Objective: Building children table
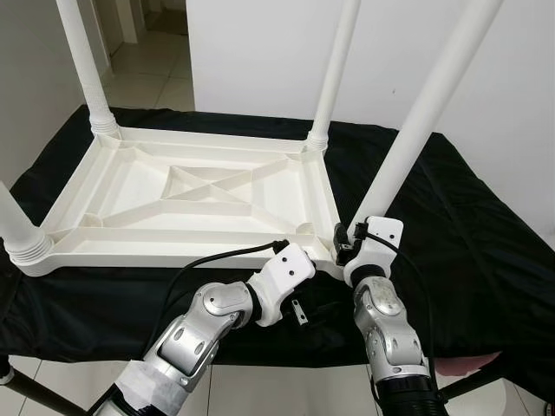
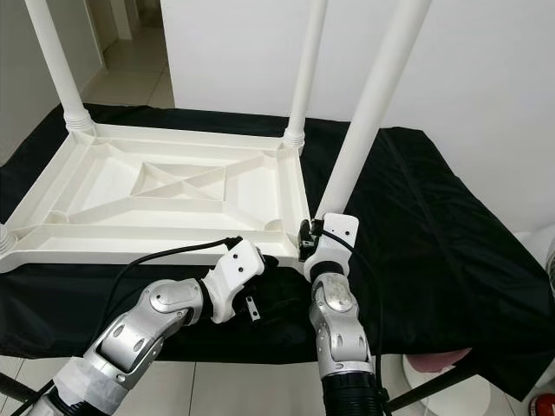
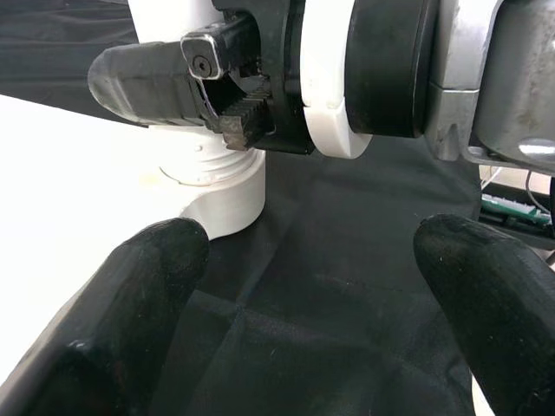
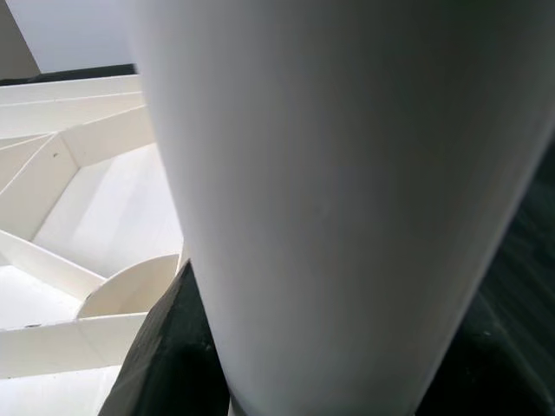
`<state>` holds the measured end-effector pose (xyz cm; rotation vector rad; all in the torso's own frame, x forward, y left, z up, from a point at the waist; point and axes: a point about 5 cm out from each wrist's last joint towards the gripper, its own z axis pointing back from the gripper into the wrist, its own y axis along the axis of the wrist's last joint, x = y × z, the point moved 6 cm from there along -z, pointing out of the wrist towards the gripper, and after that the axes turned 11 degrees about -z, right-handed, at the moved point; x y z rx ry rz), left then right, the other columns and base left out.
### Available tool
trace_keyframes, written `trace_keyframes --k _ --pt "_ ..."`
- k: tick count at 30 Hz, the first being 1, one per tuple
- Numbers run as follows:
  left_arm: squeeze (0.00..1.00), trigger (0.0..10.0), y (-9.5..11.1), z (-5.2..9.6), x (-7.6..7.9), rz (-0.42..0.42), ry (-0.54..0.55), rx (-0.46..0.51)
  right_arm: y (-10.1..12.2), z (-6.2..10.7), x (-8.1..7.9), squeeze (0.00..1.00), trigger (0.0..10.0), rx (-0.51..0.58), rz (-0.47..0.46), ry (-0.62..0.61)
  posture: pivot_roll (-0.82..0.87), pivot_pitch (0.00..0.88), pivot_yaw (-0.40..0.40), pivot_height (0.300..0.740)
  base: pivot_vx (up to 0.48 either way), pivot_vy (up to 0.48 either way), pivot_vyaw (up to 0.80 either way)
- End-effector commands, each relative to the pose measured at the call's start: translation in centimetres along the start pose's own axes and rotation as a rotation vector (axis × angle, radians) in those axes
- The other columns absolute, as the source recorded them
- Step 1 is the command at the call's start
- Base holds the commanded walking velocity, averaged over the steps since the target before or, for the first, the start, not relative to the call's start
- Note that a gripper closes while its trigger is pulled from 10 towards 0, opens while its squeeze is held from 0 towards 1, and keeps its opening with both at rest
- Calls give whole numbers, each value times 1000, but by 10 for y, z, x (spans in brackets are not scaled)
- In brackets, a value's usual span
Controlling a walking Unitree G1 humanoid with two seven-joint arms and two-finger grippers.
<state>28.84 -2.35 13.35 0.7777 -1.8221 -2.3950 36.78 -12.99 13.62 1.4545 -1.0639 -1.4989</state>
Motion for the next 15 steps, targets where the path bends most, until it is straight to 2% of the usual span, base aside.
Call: trace_keyframes --k 1,2,3,6,13,14,15 --pt "0 10000 1 -3 8 -2 -56 4 -24 5 3 0 10000 -91 -77 -24 60 20 -61 740 0 0 0" --pt "0 10000 1 -3 8 -2 -55 4 -21 5 2 800 10000 -78 -77 -14 60 20 -61 740 0 0 0" --pt "0 10000 1 -3 8 -2 -54 4 -17 5 0 1000 10000 -61 -84 6 60 20 -62 740 0 0 0" --pt "0 10000 1 -3 7 -3 -52 4 -6 4 3 1000 10000 -24 -68 53 58 24 -62 740 0 0 0" --pt "0 10000 1 -3 7 -2 -50 4 3 -3 13 1000 10000 -31 -5 103 58 25 -63 740 0 0 0" --pt "0 10000 1 -3 7 -2 -49 4 6 -6 17 0 10000 -36 25 129 55 27 -63 740 0 0 0" --pt "0 10000 1 -3 7 -2 -49 4 6 -6 17 0 10000 -36 25 129 55 27 -63 740 0 0 0"
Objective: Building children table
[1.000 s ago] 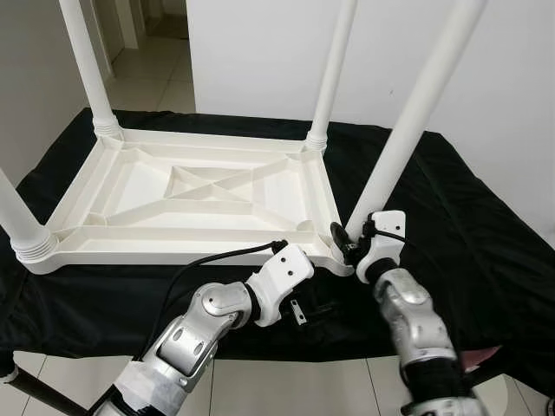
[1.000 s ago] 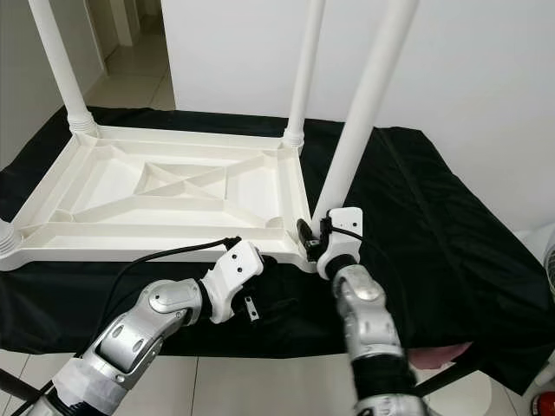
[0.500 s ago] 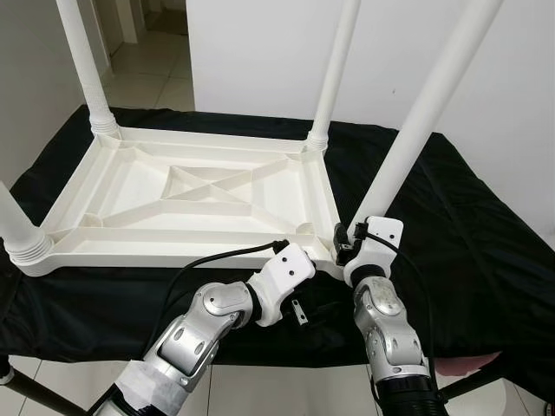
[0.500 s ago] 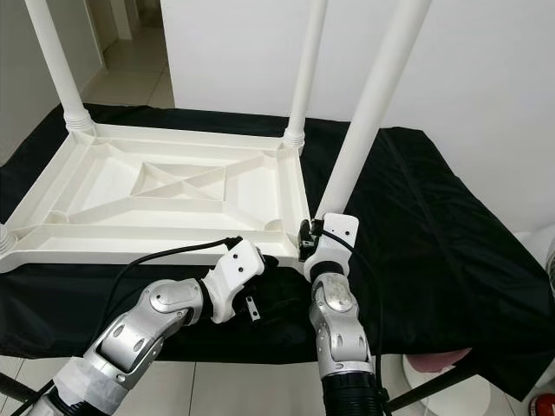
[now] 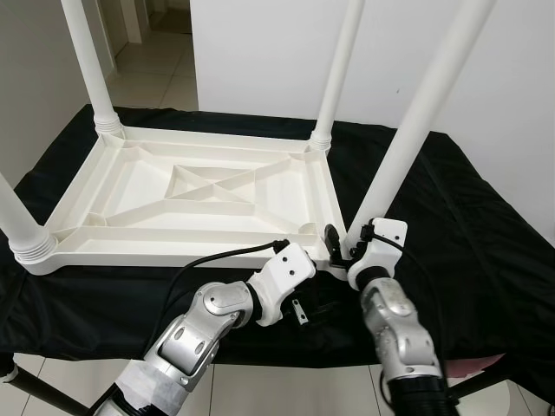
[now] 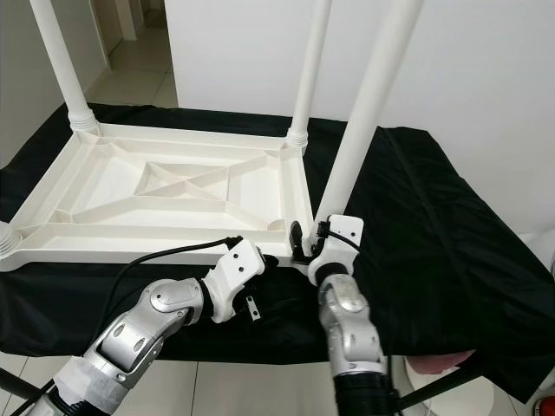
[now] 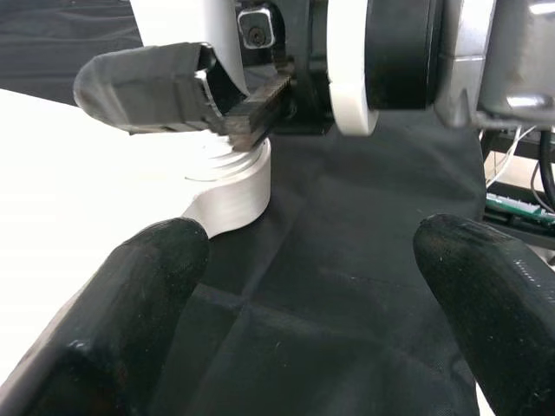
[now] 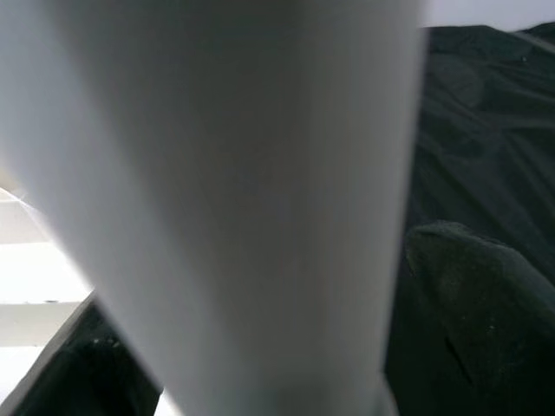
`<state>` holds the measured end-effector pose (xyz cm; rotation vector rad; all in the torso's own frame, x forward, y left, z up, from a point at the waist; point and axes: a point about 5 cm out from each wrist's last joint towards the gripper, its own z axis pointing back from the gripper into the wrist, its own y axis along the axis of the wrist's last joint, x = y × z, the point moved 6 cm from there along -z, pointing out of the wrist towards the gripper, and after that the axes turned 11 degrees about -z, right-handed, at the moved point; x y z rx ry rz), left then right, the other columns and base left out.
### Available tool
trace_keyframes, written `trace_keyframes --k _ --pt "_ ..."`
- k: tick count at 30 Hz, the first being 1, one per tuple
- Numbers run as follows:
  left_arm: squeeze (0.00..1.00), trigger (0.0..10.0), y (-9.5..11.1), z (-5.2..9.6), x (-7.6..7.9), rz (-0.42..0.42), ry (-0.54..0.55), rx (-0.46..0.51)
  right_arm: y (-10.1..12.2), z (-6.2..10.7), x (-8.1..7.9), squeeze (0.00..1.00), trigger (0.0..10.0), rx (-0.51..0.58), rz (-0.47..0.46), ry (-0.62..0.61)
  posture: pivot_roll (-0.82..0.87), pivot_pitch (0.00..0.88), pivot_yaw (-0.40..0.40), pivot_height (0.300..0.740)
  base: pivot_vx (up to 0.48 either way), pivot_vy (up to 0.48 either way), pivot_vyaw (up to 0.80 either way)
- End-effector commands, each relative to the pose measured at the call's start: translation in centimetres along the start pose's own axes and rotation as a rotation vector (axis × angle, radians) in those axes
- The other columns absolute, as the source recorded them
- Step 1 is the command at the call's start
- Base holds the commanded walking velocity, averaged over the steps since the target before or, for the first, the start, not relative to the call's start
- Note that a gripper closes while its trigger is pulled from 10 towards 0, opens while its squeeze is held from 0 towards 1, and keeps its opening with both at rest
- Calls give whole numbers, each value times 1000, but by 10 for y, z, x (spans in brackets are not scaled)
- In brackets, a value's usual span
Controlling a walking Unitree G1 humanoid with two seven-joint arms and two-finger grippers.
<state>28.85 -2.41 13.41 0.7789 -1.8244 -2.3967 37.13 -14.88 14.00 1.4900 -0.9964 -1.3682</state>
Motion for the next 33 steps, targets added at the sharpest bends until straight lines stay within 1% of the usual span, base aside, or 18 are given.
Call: trace_keyframes --k 1,2,4,7,9,10,12,18,24,25,26,27,28,29,30,31,32,33 --pt "0 10000 1 -3 7 1 -47 4 3 -4 0 0 10000 -22 48 100 52 30 -63 740 0 0 0" --pt "0 10000 1 -3 7 1 -47 4 3 -4 0 0 10000 -22 48 100 52 30 -63 740 0 0 0" --pt "0 10000 1 -4 6 0 -46 5 9 -3 -7 0 10000 -45 144 286 48 36 -57 740 0 0 0" --pt "0 10000 1 -4 6 0 -46 5 9 -3 -7 0 10000 -45 144 286 48 36 -57 740 0 0 0" --pt "0 10000 1 -3 5 -2 -44 5 4 -1 -11 0 10000 -82 208 409 50 37 -56 740 0 0 0" --pt "0 10000 1 -3 5 -2 -44 5 4 -1 -11 0 10000 -82 208 409 50 37 -56 740 0 0 0" --pt "0 10000 1 -3 3 -4 -41 4 -1 1 -14 0 10000 -121 241 510 54 37 -55 740 0 0 0" --pt "0 10000 2 -3 0 -3 -26 6 -6 -2 -9 0 10000 -182 275 589 59 33 -58 740 0 0 0" --pt "0 10000 3 -4 0 -5 -21 8 -8 -5 -5 0 9765 -208 303 609 67 30 -60 740 0 0 0" --pt "0 10000 3 -4 -1 -5 -19 8 -10 -4 -1 0 6588 -220 308 613 70 28 -61 740 0 0 0" --pt "0 10000 3 -4 -1 -5 -18 8 -12 -4 3 0 6157 -230 311 619 71 30 -62 740 0 0 0" --pt "0 10000 3 -4 -1 -5 -18 8 -12 -4 3 0 6157 -230 311 619 71 30 -62 740 0 0 0" --pt "0 10000 4 -3 -1 -5 -17 8 -13 -2 7 0 5216 -238 313 624 69 30 -61 740 0 0 0" --pt "0 10000 4 -3 -1 -5 -17 8 -13 -2 7 0 5216 -238 313 624 69 30 -61 740 0 0 0" --pt "0 10000 3 -3 -1 -5 -17 7 -15 -1 11 0 6078 -250 317 624 68 29 -60 740 0 0 0" --pt "0 10000 3 -3 -1 -5 -17 7 -15 -1 11 0 6078 -250 317 624 68 29 -60 740 0 0 0" --pt "0 10000 3 -4 0 -5 -18 8 -16 1 15 0 6941 -256 321 624 65 30 -59 740 0 0 0" --pt "0 10000 3 -4 0 -5 -18 8 -16 1 15 0 6941 -256 321 624 65 30 -59 740 0 0 0"
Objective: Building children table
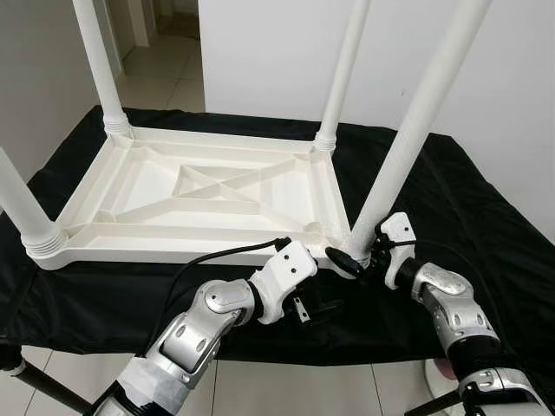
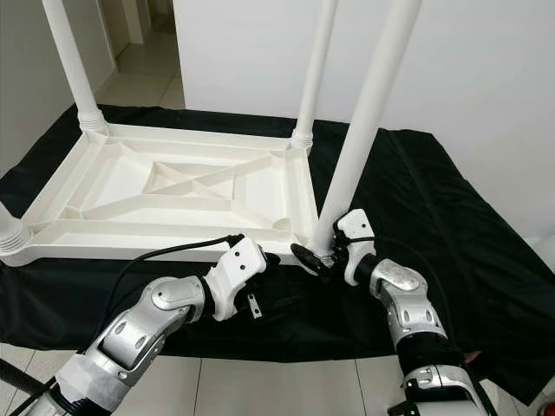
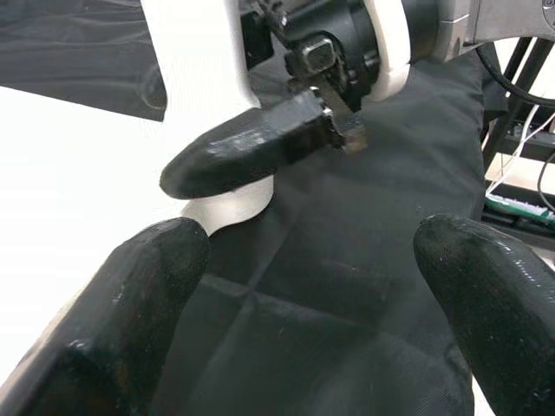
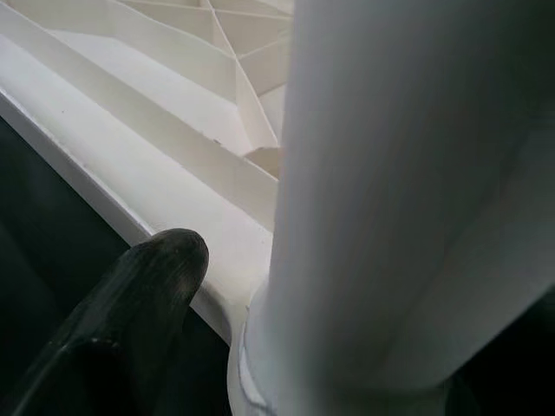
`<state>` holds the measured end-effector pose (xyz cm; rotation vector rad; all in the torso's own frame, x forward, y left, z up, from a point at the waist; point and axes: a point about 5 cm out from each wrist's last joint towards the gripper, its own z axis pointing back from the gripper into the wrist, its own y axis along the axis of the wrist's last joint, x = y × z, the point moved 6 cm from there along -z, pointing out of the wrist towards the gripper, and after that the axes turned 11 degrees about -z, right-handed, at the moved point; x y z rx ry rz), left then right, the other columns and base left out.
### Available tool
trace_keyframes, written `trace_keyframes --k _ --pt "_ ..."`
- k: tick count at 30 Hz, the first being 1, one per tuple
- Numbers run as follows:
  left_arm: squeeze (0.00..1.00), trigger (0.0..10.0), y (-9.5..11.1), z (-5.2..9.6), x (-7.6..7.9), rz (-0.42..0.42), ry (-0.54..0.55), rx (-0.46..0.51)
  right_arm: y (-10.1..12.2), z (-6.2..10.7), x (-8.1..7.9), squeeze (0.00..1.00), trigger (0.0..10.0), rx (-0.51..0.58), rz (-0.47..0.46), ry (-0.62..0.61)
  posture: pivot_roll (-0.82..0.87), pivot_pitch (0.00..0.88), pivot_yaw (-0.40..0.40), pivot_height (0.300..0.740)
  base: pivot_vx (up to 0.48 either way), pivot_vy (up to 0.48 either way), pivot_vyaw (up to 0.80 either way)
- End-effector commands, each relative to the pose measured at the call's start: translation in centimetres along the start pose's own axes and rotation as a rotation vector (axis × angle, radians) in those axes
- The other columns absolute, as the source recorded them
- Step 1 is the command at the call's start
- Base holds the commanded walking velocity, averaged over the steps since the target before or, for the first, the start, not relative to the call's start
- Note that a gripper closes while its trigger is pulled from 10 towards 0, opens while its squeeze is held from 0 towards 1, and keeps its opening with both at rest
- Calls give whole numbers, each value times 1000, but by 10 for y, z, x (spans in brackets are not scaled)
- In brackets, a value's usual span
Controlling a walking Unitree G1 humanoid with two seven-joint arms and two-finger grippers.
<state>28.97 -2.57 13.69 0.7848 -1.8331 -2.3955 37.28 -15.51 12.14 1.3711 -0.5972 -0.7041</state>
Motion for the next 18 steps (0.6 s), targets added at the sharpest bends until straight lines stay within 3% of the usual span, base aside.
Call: trace_keyframes --k 1,4,5,6,7,10,11,18 --pt "0 10000 1 -2 1 0 -20 2 -3 5 3 0 8039 -13 13 1 62 29 -57 740 0 0 0" --pt "0 10000 1 -3 2 0 -21 3 -4 6 5 0 8118 -11 17 2 61 29 -56 740 0 0 0" --pt "0 10000 1 -3 1 -2 -23 4 -2 9 7 0 6863 -1 24 1 58 30 -53 740 0 0 0" --pt "0 10000 1 -3 1 -2 -23 4 -2 9 7 0 6863 -1 24 1 58 30 -53 740 0 0 0" --pt "0 10000 1 -3 1 -2 -25 4 0 11 9 0 5882 8 28 1 58 30 -53 740 0 0 0" --pt "0 10000 1 -3 1 -2 -25 4 2 12 10 0 5882 14 32 3 58 30 -53 740 0 0 0" --pt "0 10000 1 -3 1 -2 -26 4 5 14 11 0 4706 28 37 8 57 31 -52 740 0 0 0" --pt "0 10000 1 -3 2 -2 -28 5 11 19 14 0 4588 42 54 26 57 32 -51 740 0 0 0"
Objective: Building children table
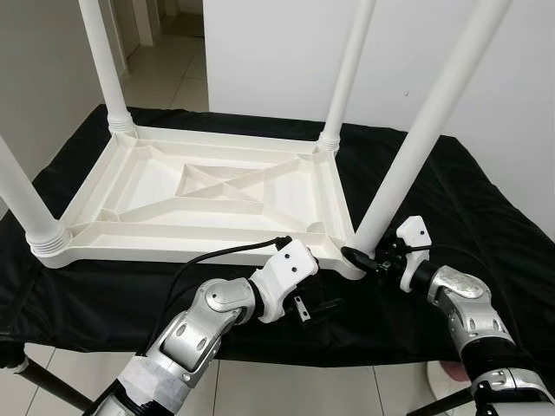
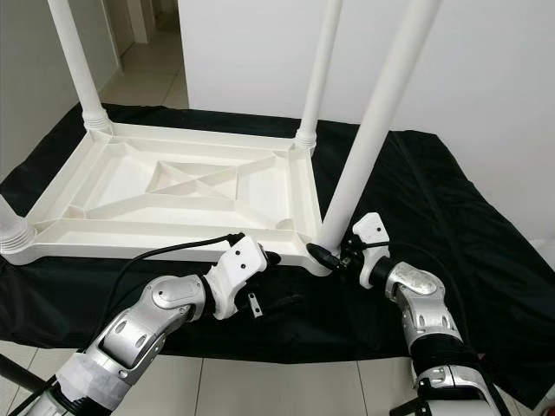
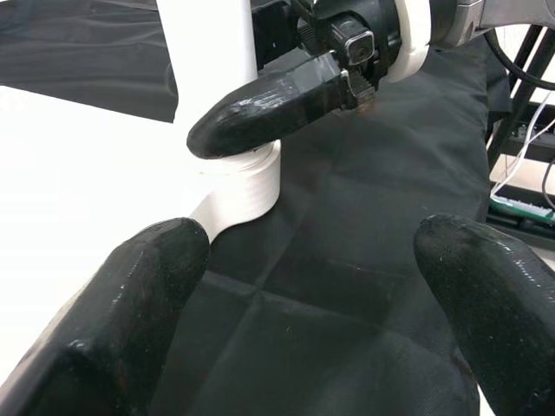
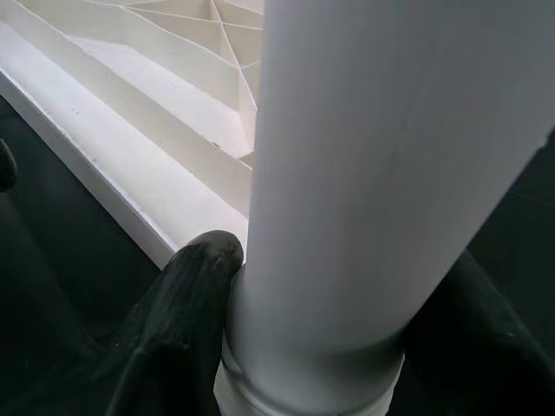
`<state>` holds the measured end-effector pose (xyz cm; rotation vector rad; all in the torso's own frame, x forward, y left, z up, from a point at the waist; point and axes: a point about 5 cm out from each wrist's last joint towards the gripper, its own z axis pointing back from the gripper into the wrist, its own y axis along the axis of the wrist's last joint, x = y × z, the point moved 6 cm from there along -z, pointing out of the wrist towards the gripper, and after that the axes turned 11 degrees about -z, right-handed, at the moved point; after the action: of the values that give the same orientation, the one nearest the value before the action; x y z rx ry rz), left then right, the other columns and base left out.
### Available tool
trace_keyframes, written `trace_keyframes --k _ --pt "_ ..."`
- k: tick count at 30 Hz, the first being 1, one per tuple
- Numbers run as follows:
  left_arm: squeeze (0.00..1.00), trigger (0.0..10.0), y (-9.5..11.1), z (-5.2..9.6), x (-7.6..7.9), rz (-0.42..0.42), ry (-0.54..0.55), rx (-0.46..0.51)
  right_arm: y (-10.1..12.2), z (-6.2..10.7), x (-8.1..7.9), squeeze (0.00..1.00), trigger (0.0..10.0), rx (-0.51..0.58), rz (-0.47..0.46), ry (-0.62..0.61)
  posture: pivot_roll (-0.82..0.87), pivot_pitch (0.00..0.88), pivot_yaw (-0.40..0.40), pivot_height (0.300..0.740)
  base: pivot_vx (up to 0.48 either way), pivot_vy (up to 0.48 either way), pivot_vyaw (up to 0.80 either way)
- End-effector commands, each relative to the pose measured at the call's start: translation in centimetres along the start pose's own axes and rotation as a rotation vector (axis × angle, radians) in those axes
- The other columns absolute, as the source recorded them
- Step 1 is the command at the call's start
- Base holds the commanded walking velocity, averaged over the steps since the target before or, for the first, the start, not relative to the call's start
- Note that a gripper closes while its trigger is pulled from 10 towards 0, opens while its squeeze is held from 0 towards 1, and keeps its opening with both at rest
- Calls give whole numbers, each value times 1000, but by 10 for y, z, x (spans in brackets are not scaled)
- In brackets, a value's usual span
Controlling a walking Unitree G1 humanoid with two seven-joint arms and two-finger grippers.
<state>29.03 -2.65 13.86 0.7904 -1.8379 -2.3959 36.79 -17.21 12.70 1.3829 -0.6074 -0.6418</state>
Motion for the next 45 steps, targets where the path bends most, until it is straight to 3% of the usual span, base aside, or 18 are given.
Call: trace_keyframes --k 1,7,8,9,10,14,15,16,20,22,24,28,31,34,36,39,40,45 --pt "0 10000 0 -2 3 2 -28 0 7 5 7 0 4314 17 21 0 58 31 -52 740 0 0 0" --pt "0 10000 -1 -2 3 2 -27 -1 6 7 9 0 3373 9 23 4 60 31 -53 740 0 0 0" --pt "0 10000 -1 -2 3 2 -27 -2 5 7 8 0 1137 4 17 7 60 31 -52 740 0 0 0" --pt "0 10000 -1 -2 3 2 -27 -2 3 7 8 0 1137 1 12 10 60 31 -52 740 0 0 0" --pt "0 10000 -1 -2 3 2 -27 -2 0 7 7 0 0 -6 -3 9 61 32 -54 740 0 0 0" --pt "0 10000 -1 -2 3 3 -27 -2 -3 6 6 0 0 -11 -14 0 60 33 -55 740 0 0 0" --pt "0 10000 -1 -2 3 3 -26 -3 -8 5 7 0 3216 -32 -23 -27 61 32 -58 740 0 0 0" --pt "0 10000 -1 -2 3 3 -25 -3 -12 3 10 0 10000 -47 -39 -62 61 32 -58 740 0 0 0" --pt "0 10000 -1 -3 4 4 -26 -2 -20 -2 19 0 10000 -72 -63 -194 57 30 -62 740 0 0 0" --pt "0 10000 -1 -3 4 4 -26 -2 -20 -2 19 0 10000 -72 -63 -194 57 30 -62 740 0 0 0" --pt "0 10000 -2 -4 7 1 -31 -5 -21 -8 21 0 10000 -44 -115 -314 59 21 -65 740 0 0 0" --pt "0 10000 -2 -4 9 -3 -40 -6 -18 -18 6 0 10000 30 -224 -437 59 16 -67 740 0 0 0" --pt "0 10000 -2 -4 9 -3 -40 -6 -18 -18 6 0 10000 30 -224 -437 59 16 -67 740 0 0 0" --pt "0 10000 -4 -4 9 -2 -41 -8 -17 -23 -10 0 10000 91 -302 -541 57 14 -66 740 0 0 0" --pt "0 10000 -4 -6 11 -1 -45 -8 -18 -22 -25 0 10000 136 -354 -702 54 10 -65 740 0 0 0" --pt "0 10000 -4 -6 11 -1 -45 -8 -18 -22 -25 0 10000 136 -354 -702 54 10 -65 740 0 0 0" --pt "0 10000 -4 -6 11 0 -46 -7 -13 -31 -42 0 10000 162 -363 -697 53 7 -63 740 0 0 0" --pt "0 10000 -4 -7 11 -2 -47 -6 -9 -33 -46 0 10000 166 -386 -674 48 5 -64 740 0 0 0"
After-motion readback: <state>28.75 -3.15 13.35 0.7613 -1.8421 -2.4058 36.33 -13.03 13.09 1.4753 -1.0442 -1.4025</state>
